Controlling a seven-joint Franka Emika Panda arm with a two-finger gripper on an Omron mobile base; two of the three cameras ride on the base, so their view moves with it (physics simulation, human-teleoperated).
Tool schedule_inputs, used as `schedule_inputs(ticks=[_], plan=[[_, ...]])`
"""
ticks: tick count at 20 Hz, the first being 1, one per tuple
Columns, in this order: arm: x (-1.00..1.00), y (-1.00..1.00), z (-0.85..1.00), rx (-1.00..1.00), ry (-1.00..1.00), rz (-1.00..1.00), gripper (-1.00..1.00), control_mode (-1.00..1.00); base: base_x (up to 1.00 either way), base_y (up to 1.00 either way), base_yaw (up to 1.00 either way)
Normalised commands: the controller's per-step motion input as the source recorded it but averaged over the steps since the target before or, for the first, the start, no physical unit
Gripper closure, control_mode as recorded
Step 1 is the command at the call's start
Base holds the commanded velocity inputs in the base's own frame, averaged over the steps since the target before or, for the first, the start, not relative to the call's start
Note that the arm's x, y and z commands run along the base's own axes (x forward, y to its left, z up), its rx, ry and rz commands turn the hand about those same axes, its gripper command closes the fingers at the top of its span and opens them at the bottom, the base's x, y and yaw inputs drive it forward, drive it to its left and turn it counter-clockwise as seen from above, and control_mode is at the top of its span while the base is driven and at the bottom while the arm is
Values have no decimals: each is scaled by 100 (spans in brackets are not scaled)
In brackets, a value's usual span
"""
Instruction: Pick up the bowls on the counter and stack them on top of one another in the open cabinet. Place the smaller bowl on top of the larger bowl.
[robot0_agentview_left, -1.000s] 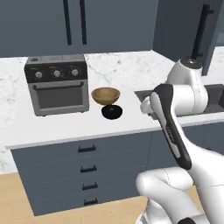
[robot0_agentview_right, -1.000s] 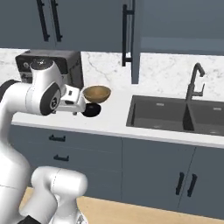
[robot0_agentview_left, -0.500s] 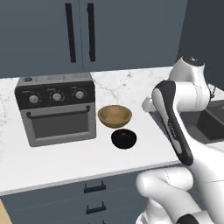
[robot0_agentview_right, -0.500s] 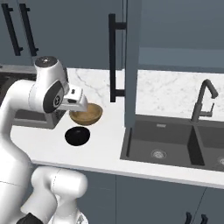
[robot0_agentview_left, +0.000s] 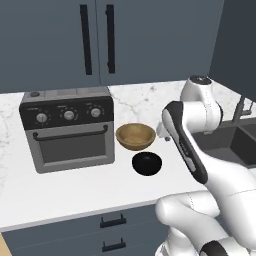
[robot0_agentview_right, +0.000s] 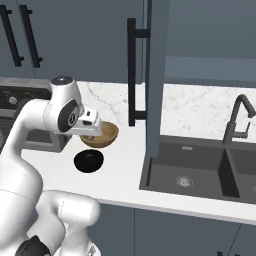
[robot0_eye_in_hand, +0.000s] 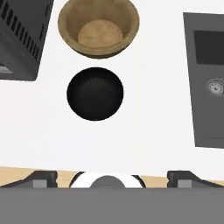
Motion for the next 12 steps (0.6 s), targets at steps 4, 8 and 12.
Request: schedule_inputs(ticks=[4, 8, 12], plan=[[17, -11, -100, 0, 9, -10, -100, -100, 0, 0, 0], [30, 0, -91, 0, 0, -6, -100, -100, 0, 0, 0], [58, 2, -58, 0, 0, -1, -100, -100, 0, 0, 0]])
